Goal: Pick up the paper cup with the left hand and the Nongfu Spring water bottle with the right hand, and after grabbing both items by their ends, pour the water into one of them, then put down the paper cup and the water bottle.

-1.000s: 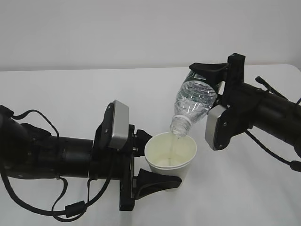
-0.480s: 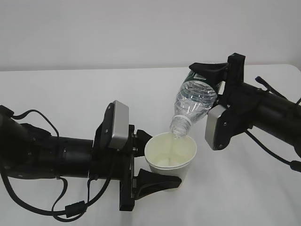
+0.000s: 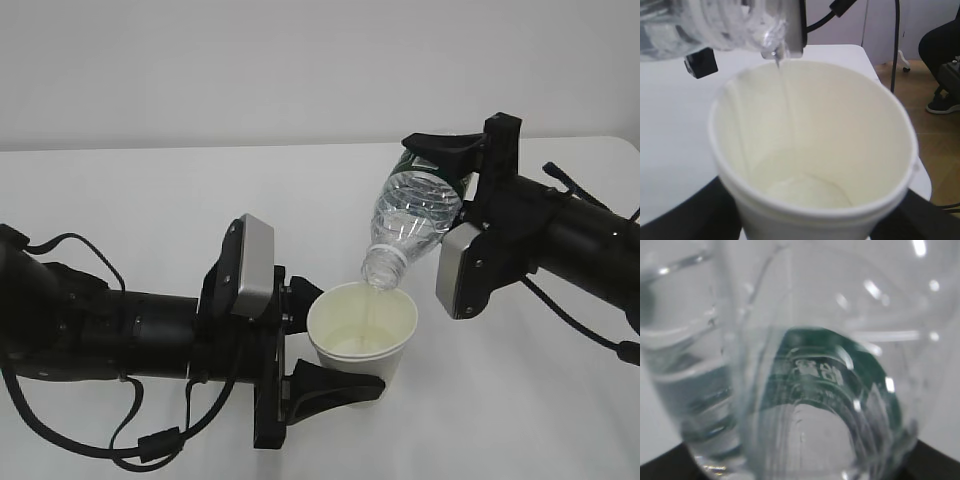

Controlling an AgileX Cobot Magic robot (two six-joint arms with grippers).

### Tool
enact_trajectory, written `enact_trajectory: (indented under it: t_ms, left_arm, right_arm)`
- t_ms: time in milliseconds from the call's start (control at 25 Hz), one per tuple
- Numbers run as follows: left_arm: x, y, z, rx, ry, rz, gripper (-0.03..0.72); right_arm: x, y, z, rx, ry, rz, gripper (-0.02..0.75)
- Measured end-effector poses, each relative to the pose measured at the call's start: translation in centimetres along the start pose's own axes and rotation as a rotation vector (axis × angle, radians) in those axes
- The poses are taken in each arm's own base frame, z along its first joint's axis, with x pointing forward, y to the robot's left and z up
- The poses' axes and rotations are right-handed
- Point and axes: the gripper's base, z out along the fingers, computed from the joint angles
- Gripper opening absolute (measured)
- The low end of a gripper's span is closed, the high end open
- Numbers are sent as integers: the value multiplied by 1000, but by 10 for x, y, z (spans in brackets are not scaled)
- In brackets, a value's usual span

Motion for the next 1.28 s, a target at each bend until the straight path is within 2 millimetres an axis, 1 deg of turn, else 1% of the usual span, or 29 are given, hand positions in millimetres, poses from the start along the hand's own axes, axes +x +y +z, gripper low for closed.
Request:
enact_trajectory:
  t_ms: [1280]
  left_arm:
    - [0,0,0,-2,1,-1,481]
  right_arm:
    - [0,0,0,4,-1,-36,449]
